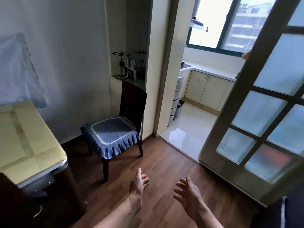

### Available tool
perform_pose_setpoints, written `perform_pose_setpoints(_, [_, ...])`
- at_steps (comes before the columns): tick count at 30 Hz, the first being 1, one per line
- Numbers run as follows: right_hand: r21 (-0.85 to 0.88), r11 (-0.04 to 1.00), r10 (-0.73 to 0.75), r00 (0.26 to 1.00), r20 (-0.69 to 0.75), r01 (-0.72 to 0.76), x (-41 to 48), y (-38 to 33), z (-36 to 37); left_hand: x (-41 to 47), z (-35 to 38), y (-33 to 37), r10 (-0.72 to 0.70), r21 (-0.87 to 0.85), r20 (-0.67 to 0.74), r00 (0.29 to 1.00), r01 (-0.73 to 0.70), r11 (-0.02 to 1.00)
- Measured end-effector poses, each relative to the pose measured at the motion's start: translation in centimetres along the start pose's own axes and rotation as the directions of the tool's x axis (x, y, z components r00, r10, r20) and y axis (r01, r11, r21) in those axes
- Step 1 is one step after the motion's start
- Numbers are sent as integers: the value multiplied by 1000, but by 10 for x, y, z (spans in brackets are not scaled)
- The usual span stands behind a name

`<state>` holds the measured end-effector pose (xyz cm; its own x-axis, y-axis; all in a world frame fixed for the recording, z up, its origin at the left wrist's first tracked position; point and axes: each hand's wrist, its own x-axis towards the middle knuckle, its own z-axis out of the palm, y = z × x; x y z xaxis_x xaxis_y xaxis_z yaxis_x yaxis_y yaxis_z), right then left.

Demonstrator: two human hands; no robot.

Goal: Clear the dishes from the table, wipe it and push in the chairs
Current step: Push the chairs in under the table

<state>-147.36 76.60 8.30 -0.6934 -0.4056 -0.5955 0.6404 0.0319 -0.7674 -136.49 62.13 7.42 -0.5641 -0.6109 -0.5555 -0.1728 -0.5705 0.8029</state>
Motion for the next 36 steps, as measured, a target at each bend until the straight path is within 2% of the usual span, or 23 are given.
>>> perform_pose_setpoints(8, [-76,997,-5,992,126,15,104,-107,29,88,65,68,17,17,-68,998,-16,1000])
perform_pose_setpoints(17, [-129,992,37,973,226,-8,199,-177,45,167,125,120,27,-62,-136,990,-36,997])
perform_pose_setpoints(23, [-215,976,102,937,335,-30,277,-223,43,223,176,137,0,-111,-233,972,-26,993])
perform_pose_setpoints(29, [-287,958,94,912,399,26,348,-296,48,264,229,164,-1,-161,-296,955,-49,986])
perform_pose_setpoints(36, [-318,947,131,859,495,39,406,-337,89,303,251,198,-36,-225,-380,924,-55,973])
